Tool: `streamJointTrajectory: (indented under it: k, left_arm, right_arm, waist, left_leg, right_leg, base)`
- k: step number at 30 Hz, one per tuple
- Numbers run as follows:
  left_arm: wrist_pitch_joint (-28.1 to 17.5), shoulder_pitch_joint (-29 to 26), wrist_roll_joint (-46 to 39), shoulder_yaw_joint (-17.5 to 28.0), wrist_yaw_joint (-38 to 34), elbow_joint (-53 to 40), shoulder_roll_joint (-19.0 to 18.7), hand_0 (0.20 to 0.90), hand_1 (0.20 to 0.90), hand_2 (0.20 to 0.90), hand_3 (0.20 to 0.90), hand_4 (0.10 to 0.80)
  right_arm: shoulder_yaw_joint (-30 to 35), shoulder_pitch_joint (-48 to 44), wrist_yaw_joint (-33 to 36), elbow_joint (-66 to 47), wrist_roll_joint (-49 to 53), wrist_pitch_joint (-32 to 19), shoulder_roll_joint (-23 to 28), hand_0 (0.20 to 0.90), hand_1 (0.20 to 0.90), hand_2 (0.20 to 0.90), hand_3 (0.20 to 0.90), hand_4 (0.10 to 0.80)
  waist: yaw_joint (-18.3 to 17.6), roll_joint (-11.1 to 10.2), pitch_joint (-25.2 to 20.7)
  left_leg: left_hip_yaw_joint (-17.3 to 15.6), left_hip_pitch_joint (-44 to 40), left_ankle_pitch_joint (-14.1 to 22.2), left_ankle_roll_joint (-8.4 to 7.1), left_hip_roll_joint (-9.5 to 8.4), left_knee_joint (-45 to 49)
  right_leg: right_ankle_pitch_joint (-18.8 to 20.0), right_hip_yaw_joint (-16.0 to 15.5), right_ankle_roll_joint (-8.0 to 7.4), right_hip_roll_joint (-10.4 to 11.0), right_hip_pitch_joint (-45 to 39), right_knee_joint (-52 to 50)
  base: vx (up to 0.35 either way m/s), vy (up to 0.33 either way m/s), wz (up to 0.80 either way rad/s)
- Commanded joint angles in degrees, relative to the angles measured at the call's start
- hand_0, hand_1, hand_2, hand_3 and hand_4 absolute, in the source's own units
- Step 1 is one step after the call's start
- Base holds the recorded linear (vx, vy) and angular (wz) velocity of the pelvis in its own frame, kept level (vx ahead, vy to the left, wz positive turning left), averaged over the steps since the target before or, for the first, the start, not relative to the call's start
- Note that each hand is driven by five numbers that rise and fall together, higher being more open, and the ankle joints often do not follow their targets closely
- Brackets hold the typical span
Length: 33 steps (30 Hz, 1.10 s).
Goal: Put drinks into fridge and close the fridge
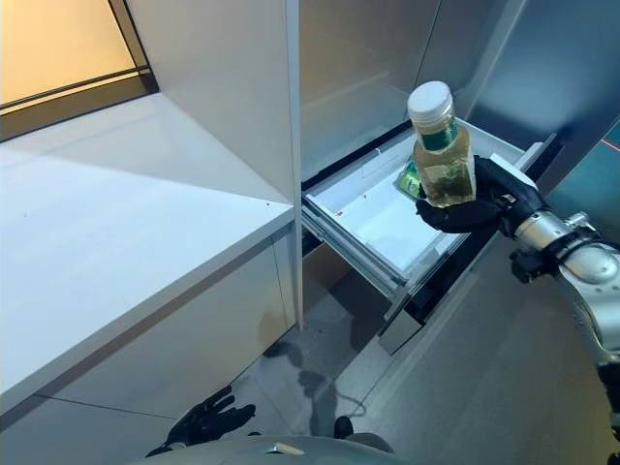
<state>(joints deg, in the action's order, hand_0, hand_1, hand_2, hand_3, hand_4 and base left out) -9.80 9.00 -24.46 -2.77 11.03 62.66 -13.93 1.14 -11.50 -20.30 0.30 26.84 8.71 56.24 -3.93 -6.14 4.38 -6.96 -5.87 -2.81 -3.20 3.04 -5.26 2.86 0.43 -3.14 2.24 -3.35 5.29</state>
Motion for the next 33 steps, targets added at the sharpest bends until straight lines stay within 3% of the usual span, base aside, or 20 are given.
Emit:
streamJointTrajectory:
  k: [1, 9, 10, 11, 13, 17, 23, 33]
  left_arm:
    - [-0.9, 0.7, 4.7, -2.3, -1.6, 3.8, -2.3, 0.9, 0.9, 0.9, 0.9, 0.8]
    - [0.6, 0.8, 6.3, -2.3, -2.6, 3.0, -5.1, 0.9, 0.9, 0.9, 0.9, 0.8]
    - [3.6, 1.1, 5.7, -2.8, -3.2, -0.2, -5.4, 0.9, 0.9, 0.9, 0.9, 0.8]
    - [3.6, 1.1, 5.7, -2.8, -3.2, -0.2, -5.4, 0.9, 0.9, 0.9, 0.9, 0.8]
    - [10.0, 0.5, 4.4, -3.5, -3.6, -5.3, -6.5, 0.9, 0.9, 0.9, 0.9, 0.8]
    - [15.5, -1.9, 2.2, -3.7, -3.3, -7.7, -9.1, 0.9, 0.9, 0.9, 0.9, 0.8]
    - [18.4, -7.1, -1.6, -4.4, -4.9, -8.4, -12.0, 0.9, 0.9, 0.9, 0.9, 0.8]
    - [17.8, -13.2, -6.2, -5.2, -8.2, -8.8, -14.4, 0.9, 0.9, 0.9, 0.9, 0.8]
  right_arm:
    - [4.1, -15.1, 2.1, 3.2, 0.7, -2.1, 3.2, 0.3, 0.3, 0.3, 0.2, 0.1]
    - [-6.2, -23.6, 3.3, 21.9, 0.2, 2.5, 2.5, 0.3, 0.3, 0.3, 0.2, 0.1]
    - [-8.2, -24.9, 3.8, 23.1, 0.7, 3.3, 2.8, 0.3, 0.3, 0.3, 0.2, 0.1]
    - [-8.2, -24.9, 3.8, 23.1, 0.7, 3.3, 2.8, 0.3, 0.3, 0.3, 0.2, 0.1]
    - [-10.3, -27.7, 2.4, 25.8, 0.4, 6.2, 4.0, 0.3, 0.3, 0.3, 0.2, 0.1]
    - [-12.5, -31.6, -1.4, 33.1, -0.1, 6.2, 5.0, 0.3, 0.3, 0.3, 0.2, 0.1]
    - [-16.9, -36.0, 1.4, 37.6, 0.9, 5.9, 3.8, 0.3, 0.3, 0.3, 0.2, 0.1]
    - [-22.8, -44.7, 6.8, 43.3, 2.1, 5.9, 1.3, 0.3, 0.3, 0.3, 0.2, 0.1]
  waist:
    - [4.0, -3.8, -1.1]
    - [7.5, -5.9, 1.6]
    - [7.8, -5.5, 2.0]
    - [7.8, -5.5, 2.0]
    - [8.0, -4.5, 2.1]
    - [8.1, -3.3, 2.3]
    - [8.5, -2.3, 6.4]
    - [9.5, 0.0, 13.3]
  left_leg:
    - [3.1, 0.5, 5.4, 3.58, -3.41, 0.3]
    - [5.0, 2.0, 4.9, 3.68, -2.94, 0.5]
    - [5.2, 2.0, 4.8, 3.61, -2.97, 0.5]
    - [5.2, 2.0, 4.8, 3.61, -2.97, 0.5]
    - [5.5, 1.9, 4.7, 3.83, -3.21, 0.5]
    - [5.3, 2.3, 4.8, 4.04, -3.18, 0.6]
    - [6.0, 5.2, 4.0, 4.06, -3.25, 1.4]
    - [7.7, 11.2, 2.3, 3.44, -3.69, 2.2]
  right_leg:
    - [0.5, -2.1, -2.0, -2.4, 0.1, -0.5]
    - [1.4, -3.1, -2.12, -2.8, 0.8, -0.3]
    - [1.5, -3.3, -2.25, -2.6, 0.8, -0.3]
    - [1.5, -3.3, -2.25, -2.6, 0.8, -0.3]
    - [1.6, -3.4, -2.17, -2.4, 0.8, -0.3]
    - [1.4, -3.0, -2.03, -2.4, 1.2, -0.6]
    - [1.5, -2.8, -1.4, -2.6, 3.4, -1.4]
    - [1.9, -3.6, -0.82, -2.4, 8.4, -2.2]
  base:
    - [0.081, -0.073, 0.0]
    - [0.07, -0.091, 0.05]
    - [0.055, -0.014, 0.05]
    - [0.109, 0.046, 0.0]
    - [0.133, 0.053, -0.02]
    - [0.096, 0.02, 0.0]
    - [-0.04, -0.031, 0.01]
    - [-0.115, -0.045, 0.07]
